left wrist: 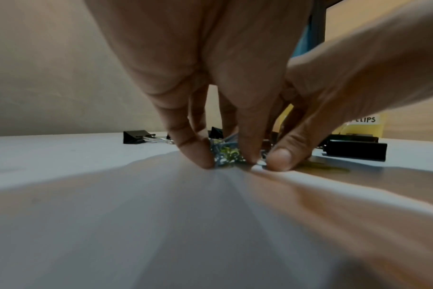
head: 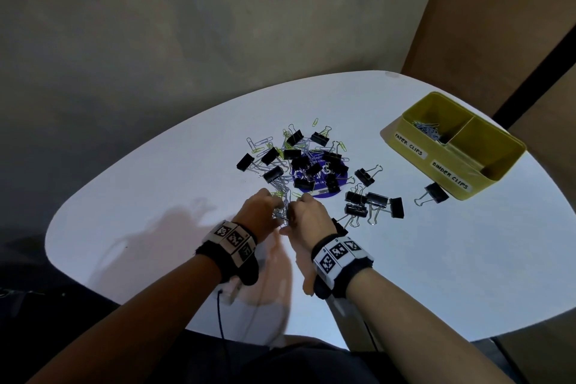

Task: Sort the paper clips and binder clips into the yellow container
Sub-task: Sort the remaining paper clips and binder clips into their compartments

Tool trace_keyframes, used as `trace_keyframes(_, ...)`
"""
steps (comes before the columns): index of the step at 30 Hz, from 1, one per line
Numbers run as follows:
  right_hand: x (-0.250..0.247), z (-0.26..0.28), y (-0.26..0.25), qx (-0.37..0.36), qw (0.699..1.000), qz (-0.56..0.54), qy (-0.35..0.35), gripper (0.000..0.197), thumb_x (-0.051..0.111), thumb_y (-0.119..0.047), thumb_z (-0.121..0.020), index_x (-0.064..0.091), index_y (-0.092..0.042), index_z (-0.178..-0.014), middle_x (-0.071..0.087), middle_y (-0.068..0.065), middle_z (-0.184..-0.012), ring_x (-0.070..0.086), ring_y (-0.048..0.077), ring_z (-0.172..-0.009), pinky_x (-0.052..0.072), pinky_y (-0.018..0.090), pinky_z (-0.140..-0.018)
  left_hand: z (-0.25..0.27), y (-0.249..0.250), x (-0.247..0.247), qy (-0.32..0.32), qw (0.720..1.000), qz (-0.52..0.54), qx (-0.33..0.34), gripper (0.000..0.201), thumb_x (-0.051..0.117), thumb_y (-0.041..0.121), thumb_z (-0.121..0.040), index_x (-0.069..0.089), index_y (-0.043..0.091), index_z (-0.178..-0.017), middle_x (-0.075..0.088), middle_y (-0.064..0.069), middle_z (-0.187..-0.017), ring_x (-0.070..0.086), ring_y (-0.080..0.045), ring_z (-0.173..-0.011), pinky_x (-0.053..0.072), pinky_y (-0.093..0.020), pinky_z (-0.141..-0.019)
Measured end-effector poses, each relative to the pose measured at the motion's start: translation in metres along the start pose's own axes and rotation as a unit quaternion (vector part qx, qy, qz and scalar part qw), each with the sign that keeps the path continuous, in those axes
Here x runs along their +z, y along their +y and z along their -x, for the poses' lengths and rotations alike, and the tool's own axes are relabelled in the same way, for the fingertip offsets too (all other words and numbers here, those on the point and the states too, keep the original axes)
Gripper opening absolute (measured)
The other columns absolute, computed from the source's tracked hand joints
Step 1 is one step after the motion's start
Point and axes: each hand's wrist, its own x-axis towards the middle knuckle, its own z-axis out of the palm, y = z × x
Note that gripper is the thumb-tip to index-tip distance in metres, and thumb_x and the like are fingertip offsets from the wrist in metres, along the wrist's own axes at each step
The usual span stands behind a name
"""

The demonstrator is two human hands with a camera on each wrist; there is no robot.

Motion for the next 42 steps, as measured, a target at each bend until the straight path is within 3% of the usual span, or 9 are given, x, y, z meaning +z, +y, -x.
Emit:
trace_keyframes(4,-0.005,0.002,0.004,0.002,1.0,-0.008,0.02,0.01,0.06,-0.011,-0.085,0.067,-0.007,-0.092,0.061,0.015,-0.101,0.061,0.034,-0.094,0.045,0.032,-0.073,0.002,0.005,0.001,0.016,1.0,0.018,0.011,0.02,0.061,0.01,-0.079,0.067,0.01,-0.098,0.062,-0.015,-0.101,0.057,-0.032,-0.097,0.041,-0.03,-0.08)
trace_keyframes(10,-0.01,0.003,0.016,0.031,0.998,-0.058,0.019,0.018,0.048,0.002,-0.077,0.057,-0.009,-0.067,0.064,0.018,-0.08,0.061,0.034,-0.079,0.044,0.032,-0.061,0.004,-0.004,-0.006,0.056,0.994,0.092,0.002,0.02,0.058,0.001,-0.079,0.071,0.009,-0.092,0.07,-0.016,-0.078,0.065,-0.03,-0.075,0.052,-0.032,-0.077)
trace_keyframes(16,-0.023,0.009,0.025,0.011,0.991,-0.109,0.073,0.016,0.057,-0.01,-0.087,0.067,-0.004,-0.076,0.067,0.017,-0.077,0.055,0.028,-0.074,0.047,0.029,-0.067,0.004,-0.01,-0.022,0.051,0.979,0.197,-0.018,0.033,0.049,0.03,-0.07,0.069,0.004,-0.073,0.07,-0.011,-0.066,0.063,-0.023,-0.061,0.051,-0.034,-0.068)
trace_keyframes(19,-0.034,0.012,0.029,-0.001,0.987,-0.137,0.09,0.016,0.057,-0.01,-0.088,0.072,-0.006,-0.091,0.071,0.016,-0.086,0.064,0.026,-0.083,0.053,0.03,-0.08,-0.002,-0.012,-0.031,0.033,0.938,0.333,-0.085,0.01,0.068,0.005,-0.078,0.071,0.0,-0.087,0.071,-0.02,-0.081,0.067,-0.022,-0.071,0.059,-0.033,-0.074)
trace_keyframes(23,-0.055,0.014,0.034,0.005,0.977,-0.186,0.106,0.026,0.058,-0.012,-0.091,0.068,-0.012,-0.115,0.072,0.011,-0.104,0.065,0.021,-0.099,0.044,0.017,-0.087,-0.005,-0.006,-0.043,0.039,0.889,0.45,-0.075,0.02,0.072,-0.001,-0.076,0.07,0.003,-0.096,0.073,-0.009,-0.078,0.07,-0.02,-0.071,0.058,-0.023,-0.066)
trace_keyframes(27,-0.076,0.012,0.044,0.007,0.951,-0.281,0.132,0.023,0.064,-0.012,-0.09,0.07,-0.013,-0.112,0.071,-0.001,-0.095,0.065,0.005,-0.081,0.049,0.007,-0.077,-0.014,0.007,-0.058,0.058,0.837,0.541,-0.056,0.023,0.067,-0.011,-0.075,0.067,-0.001,-0.095,0.073,-0.004,-0.07,0.07,-0.019,-0.065,0.059,-0.028,-0.065)
trace_keyframes(32,-0.111,0.01,0.07,0.0,0.912,-0.369,0.18,0.021,0.071,-0.014,-0.084,0.073,-0.013,-0.106,0.074,0.003,-0.094,0.068,0.013,-0.092,0.054,0.034,-0.092,-0.036,0.036,-0.075,0.064,0.795,0.603,-0.034,0.017,0.065,-0.009,-0.075,0.067,0.001,-0.089,0.067,-0.006,-0.064,0.063,-0.02,-0.053,0.06,-0.029,-0.059)
trace_keyframes(36,-0.15,0.015,0.096,-0.008,0.876,-0.43,0.218,0.019,0.07,-0.009,-0.084,0.073,-0.01,-0.102,0.072,0.0,-0.085,0.068,0.014,-0.082,0.057,0.035,-0.086,-0.066,0.084,-0.086,0.053,0.785,0.617,-0.005,0.017,0.059,-0.01,-0.08,0.065,0.002,-0.09,0.069,0.001,-0.062,0.065,-0.014,-0.055,0.056,-0.021,-0.052)
trace_keyframes(42,-0.206,0.014,0.152,0.02,0.827,-0.467,0.313,0.024,0.068,-0.001,-0.084,0.07,-0.008,-0.107,0.071,0.003,-0.087,0.068,0.015,-0.083,0.057,0.03,-0.083,-0.131,0.168,-0.095,0.023,0.8,0.597,0.059,0.015,0.065,-0.008,-0.078,0.069,0.005,-0.086,0.07,0.0,-0.067,0.065,-0.012,-0.061,0.057,-0.022,-0.062)
